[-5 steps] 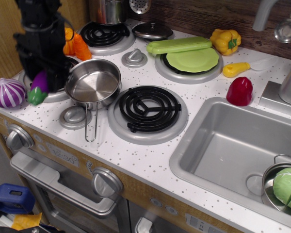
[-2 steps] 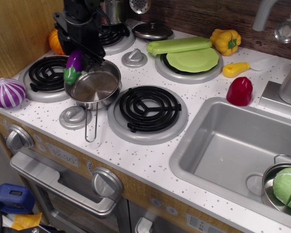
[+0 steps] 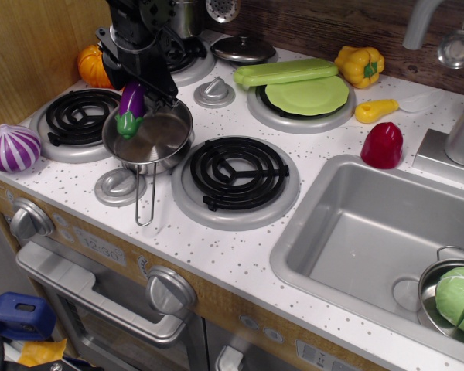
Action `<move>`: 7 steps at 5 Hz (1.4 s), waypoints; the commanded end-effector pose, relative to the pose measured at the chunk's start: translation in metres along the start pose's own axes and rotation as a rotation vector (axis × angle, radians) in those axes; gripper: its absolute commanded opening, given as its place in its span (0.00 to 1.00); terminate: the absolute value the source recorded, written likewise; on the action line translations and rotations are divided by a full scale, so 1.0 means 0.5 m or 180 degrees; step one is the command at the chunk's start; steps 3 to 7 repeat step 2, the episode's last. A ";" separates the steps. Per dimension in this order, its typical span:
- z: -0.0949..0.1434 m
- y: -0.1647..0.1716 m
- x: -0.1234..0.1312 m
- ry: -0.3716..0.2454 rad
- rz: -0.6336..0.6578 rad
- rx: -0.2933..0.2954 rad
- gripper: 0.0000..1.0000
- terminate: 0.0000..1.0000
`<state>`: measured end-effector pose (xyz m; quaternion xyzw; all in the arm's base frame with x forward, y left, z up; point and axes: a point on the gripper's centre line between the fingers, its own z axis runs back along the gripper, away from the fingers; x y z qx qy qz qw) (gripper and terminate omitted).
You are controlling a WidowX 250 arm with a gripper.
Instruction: Put eggplant in pot or pan
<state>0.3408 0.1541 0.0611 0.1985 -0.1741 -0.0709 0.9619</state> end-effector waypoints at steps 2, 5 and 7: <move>0.016 0.012 0.012 -0.0090 -0.0001 0.0059 1.00 1.00; 0.016 0.012 0.012 -0.0090 -0.0001 0.0059 1.00 1.00; 0.016 0.012 0.012 -0.0090 -0.0001 0.0059 1.00 1.00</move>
